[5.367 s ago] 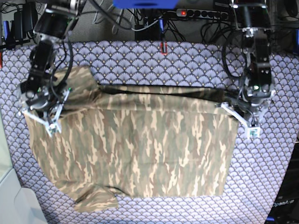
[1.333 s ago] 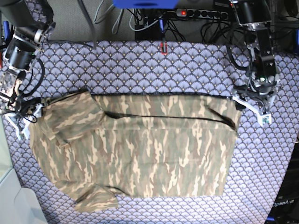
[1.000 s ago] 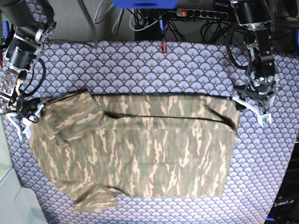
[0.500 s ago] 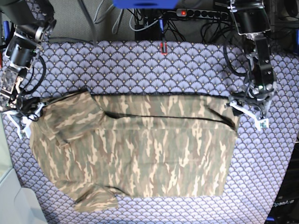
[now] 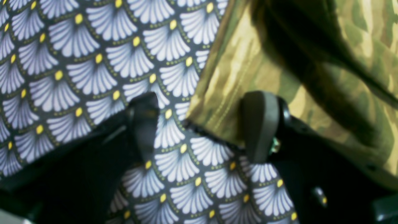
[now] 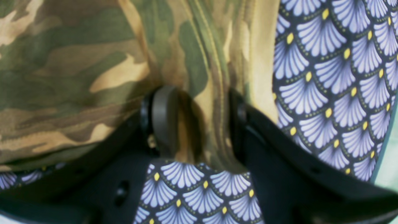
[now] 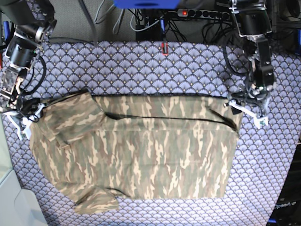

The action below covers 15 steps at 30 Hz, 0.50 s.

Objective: Fold the T-shirt properly
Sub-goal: 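Lower the folded edge onto the shirt and open both grippers, then drag the folded edge back toward the collar with both grippers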

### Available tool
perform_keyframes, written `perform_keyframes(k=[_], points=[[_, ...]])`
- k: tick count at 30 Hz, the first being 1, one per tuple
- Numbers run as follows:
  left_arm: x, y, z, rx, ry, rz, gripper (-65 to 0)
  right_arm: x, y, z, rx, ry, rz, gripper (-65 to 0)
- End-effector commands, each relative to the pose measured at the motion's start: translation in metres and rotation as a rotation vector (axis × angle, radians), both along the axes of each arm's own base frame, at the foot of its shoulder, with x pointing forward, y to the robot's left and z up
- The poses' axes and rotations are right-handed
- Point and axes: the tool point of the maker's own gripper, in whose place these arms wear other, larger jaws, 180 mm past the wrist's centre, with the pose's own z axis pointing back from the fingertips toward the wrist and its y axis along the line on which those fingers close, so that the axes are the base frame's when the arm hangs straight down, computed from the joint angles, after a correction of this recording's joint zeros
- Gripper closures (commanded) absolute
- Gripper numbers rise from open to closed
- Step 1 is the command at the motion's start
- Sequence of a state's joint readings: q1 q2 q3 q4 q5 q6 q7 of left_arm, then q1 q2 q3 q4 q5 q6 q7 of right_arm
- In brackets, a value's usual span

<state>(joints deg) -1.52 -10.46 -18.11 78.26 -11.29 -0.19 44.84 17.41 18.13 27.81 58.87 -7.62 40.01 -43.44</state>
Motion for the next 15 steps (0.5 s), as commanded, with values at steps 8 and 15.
perform_keyframes(k=[8,15], points=[[0.001,-0.013,-0.017,-0.001,0.006,-0.044,-29.4,-0.024,-0.01,-0.013,-0.044,0.098,-0.004,-16.7],[-0.008,-0.011,-0.011,0.014,0.006,-0.055,-1.5,-0.034,-0.01,-0.019,-0.046,0.123,-0.004,0.0]])
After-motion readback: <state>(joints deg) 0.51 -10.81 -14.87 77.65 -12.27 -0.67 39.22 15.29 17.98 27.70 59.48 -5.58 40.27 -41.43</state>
